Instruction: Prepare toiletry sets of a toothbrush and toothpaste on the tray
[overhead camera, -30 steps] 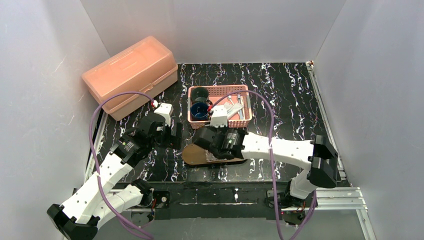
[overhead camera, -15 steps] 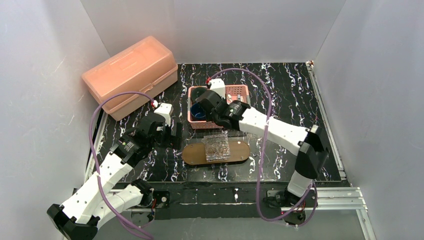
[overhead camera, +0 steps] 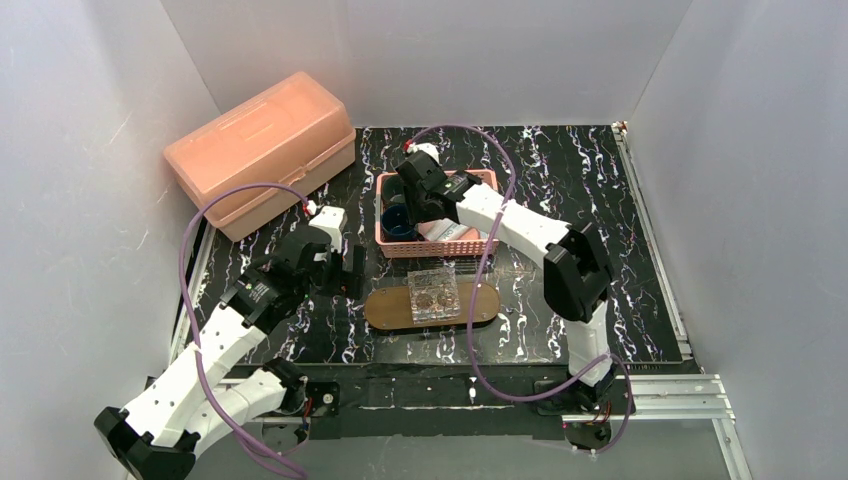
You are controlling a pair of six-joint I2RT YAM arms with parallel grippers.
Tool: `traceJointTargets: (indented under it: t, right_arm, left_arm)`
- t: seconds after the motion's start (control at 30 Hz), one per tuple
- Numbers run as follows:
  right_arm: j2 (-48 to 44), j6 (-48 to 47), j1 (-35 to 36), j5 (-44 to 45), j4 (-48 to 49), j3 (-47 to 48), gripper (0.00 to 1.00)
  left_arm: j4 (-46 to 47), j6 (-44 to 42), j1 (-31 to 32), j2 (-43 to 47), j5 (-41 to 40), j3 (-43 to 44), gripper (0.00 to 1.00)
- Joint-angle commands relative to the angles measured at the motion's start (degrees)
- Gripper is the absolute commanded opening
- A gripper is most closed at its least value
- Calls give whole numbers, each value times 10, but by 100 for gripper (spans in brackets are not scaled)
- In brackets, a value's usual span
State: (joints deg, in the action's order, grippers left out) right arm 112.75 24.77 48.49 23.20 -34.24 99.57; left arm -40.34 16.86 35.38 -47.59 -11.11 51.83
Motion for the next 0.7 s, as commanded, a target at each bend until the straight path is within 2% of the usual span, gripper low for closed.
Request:
traceJointTargets:
  t: [0.0,0.4,0.67]
  right_arm:
    - [31,-24,-10,-42,10,46,51]
    - [107,-25,-34,-91,12,88,50]
    - [130,-28,-38,-95,5,104,40]
  left_arm:
    - [-5,-7,1,-3,2,3,98]
    - [-5,-8,1,-7,2,4,98]
    - [-5,-8,1,-5,0,3,98]
